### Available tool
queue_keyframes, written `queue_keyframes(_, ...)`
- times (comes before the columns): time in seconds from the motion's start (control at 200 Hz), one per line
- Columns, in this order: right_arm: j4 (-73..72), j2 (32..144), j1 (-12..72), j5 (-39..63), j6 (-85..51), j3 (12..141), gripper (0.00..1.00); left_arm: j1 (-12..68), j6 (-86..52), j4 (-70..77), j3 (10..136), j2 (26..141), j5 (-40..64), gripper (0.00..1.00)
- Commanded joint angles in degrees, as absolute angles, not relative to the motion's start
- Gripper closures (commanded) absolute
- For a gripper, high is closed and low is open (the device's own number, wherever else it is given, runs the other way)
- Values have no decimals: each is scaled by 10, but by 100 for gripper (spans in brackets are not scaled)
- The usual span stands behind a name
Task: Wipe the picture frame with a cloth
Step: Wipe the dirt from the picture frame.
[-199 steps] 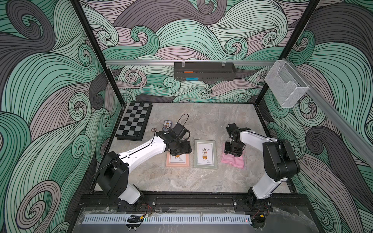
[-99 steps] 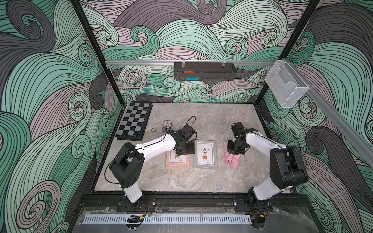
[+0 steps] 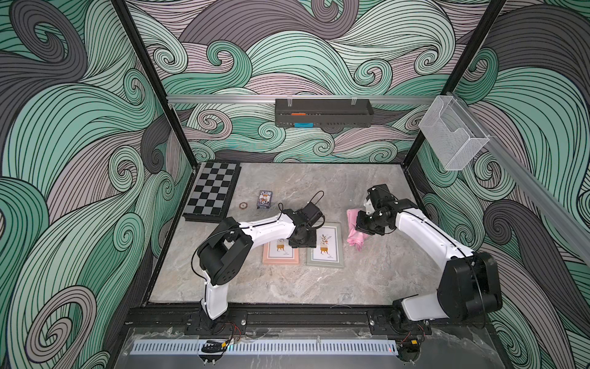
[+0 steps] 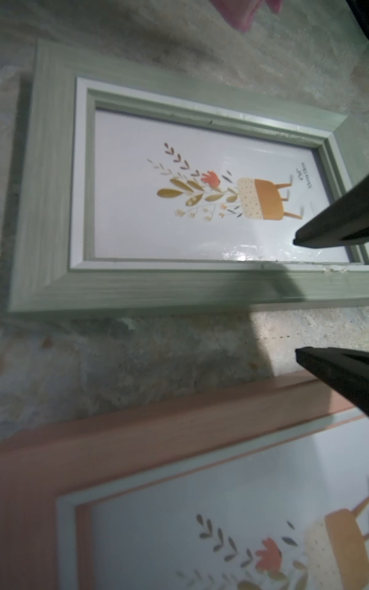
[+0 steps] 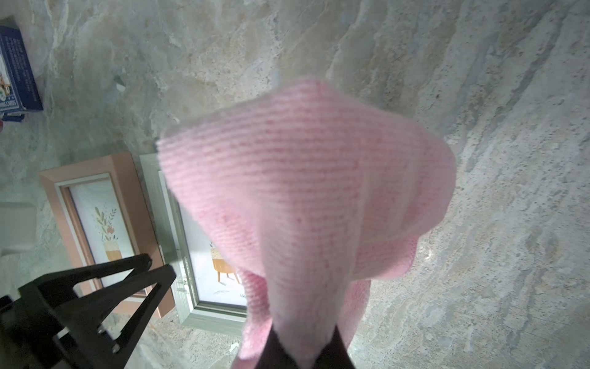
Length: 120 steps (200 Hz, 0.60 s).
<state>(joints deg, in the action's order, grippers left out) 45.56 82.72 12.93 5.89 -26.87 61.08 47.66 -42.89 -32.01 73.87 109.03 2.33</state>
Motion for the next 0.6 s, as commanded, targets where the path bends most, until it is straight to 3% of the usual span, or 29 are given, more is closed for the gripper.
queue_keyframes(0.0,457,828,142,76,-257,644,100,479,-418,-300,757,1114,21,46)
queue_keyframes(0.07,456,830,150,82,-256,659,100,480,-417,-287,757,1125,27,49)
queue_keyframes(0.26,449,859,173,110,-250,705,100,486,-423,-302,761,1147,23,70)
queue_keyframes(0.595,402,1033,219,207,-270,796,100,501,-482,-356,705,1132,-9,79)
